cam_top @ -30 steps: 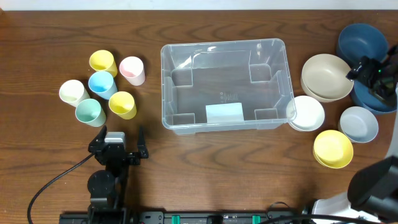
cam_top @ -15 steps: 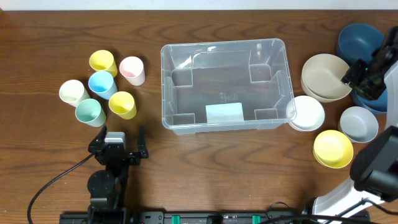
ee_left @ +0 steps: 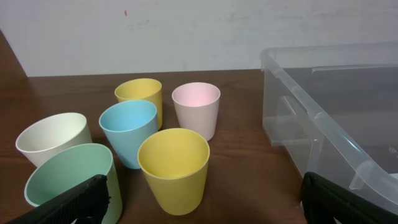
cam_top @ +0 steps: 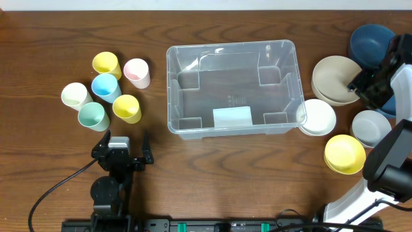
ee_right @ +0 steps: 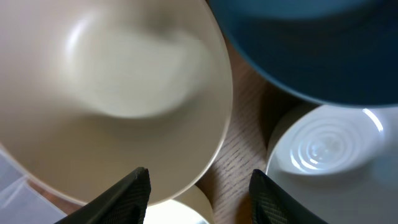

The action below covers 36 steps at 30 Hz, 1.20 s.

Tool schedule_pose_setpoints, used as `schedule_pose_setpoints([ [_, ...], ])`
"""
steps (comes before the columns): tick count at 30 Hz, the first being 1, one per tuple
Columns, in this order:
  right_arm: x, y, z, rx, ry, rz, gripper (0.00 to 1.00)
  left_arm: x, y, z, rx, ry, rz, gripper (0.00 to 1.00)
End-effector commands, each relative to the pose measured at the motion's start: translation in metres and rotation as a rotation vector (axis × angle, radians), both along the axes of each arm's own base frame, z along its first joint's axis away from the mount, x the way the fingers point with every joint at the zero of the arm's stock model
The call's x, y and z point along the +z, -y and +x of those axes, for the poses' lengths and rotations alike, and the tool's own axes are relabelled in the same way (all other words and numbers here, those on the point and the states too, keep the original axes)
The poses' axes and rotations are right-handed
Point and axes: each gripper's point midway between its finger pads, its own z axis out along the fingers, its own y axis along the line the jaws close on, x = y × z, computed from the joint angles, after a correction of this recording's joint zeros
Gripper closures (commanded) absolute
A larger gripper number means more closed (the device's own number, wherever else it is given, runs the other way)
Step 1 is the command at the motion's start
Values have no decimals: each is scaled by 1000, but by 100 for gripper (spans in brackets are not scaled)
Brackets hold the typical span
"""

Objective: Pack container
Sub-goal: 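Move the right gripper to the beige bowl and grasp its rim, then carry the beige bowl into the clear container and release it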

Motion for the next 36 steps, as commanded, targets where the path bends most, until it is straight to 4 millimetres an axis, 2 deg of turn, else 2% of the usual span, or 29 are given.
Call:
schedule_pose_setpoints([
  [1,-23,-8,-8,-26,-41,30,47,-16,0,-1,-2,-53,3,2],
  [4,-32,-9,-11,-26,-44,32,47,-16,0,-1,-2,-53,3,2],
  [8,-33,-8,-7,-26,-26,24,50,-16,0,-1,-2,-53,3,2],
  [21,-43,-11,-2,-29,2,17,78,-16,0,-1,-2,-53,3,2],
  [30,-42,-15,6,-14,22,9,98,-16,0,-1,-2,-53,3,2],
  [36,-41,-13,9,-13,38,3,99,-16,0,-1,-2,-53,3,2],
])
